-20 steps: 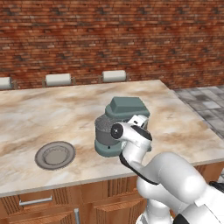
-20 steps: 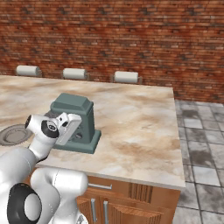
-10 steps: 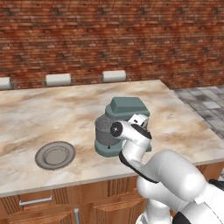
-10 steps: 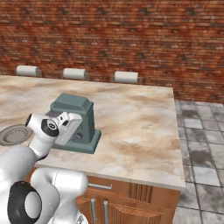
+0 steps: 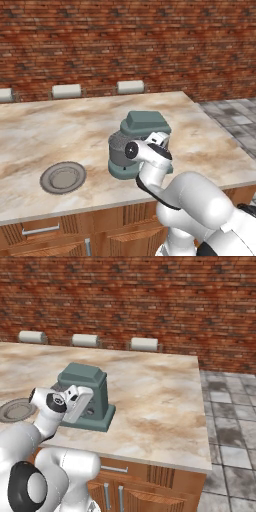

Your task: Add butter and sugar cubes to the stand mixer bowl and then turn on the stand mixer to begin making frosting.

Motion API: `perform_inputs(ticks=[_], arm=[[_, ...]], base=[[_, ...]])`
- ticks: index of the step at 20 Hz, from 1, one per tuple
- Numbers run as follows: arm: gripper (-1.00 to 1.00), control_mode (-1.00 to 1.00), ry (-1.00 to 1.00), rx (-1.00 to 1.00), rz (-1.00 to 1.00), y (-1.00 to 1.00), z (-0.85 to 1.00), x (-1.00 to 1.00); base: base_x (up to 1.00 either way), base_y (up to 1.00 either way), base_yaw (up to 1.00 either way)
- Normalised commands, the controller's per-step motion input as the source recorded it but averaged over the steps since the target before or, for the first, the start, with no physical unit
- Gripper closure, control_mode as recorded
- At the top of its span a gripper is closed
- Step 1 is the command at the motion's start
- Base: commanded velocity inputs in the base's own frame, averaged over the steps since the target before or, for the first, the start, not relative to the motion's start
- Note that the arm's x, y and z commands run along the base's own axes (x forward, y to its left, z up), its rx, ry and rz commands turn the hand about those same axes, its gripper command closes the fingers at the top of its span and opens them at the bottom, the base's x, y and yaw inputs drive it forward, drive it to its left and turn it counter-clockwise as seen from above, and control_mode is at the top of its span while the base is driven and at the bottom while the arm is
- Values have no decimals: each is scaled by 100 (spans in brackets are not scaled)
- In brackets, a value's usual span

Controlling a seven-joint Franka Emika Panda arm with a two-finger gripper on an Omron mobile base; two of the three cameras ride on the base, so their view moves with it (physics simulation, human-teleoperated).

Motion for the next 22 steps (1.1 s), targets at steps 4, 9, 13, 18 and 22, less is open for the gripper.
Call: perform_inputs(ticks=[4,9,13,18,22], arm=[[-100,-100,0,-7,0,-11,-78,6],[-100,-100,0,-7,0,-15,-60,5],[100,-100,0,-5,0,-23,-40,2],[100,-100,0,0,0,-41,-28,0],[100,-100,0,0,0,-35,-11,0]], base=[[0,0,0],[0,0,0],[0,0,0],[0,0,0],[0,0,0]])
